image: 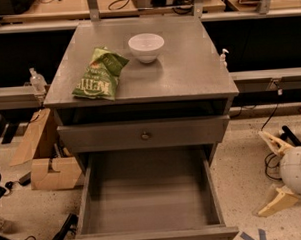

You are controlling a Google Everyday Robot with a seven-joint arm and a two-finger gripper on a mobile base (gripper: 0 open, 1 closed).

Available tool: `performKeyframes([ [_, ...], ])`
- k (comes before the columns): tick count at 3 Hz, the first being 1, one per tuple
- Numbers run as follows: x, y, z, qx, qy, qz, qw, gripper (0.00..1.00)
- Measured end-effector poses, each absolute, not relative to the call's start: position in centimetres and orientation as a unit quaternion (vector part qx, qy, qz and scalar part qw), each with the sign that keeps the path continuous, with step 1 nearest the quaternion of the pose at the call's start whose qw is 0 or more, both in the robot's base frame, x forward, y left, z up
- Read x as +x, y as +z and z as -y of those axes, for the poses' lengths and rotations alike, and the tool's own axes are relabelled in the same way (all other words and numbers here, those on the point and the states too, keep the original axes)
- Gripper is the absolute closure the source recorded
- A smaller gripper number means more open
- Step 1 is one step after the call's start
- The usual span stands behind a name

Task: Close middle drawer

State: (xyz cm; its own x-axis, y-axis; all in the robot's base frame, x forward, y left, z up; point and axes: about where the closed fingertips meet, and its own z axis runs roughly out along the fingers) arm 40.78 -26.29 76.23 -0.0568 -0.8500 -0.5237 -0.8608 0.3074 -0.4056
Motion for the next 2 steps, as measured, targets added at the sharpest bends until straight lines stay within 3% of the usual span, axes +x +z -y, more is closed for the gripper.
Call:
performKeyframes([
  [2, 37.3, 64.2, 26.0, -0.564, 0.047, -0.727, 0.389, 0.0],
])
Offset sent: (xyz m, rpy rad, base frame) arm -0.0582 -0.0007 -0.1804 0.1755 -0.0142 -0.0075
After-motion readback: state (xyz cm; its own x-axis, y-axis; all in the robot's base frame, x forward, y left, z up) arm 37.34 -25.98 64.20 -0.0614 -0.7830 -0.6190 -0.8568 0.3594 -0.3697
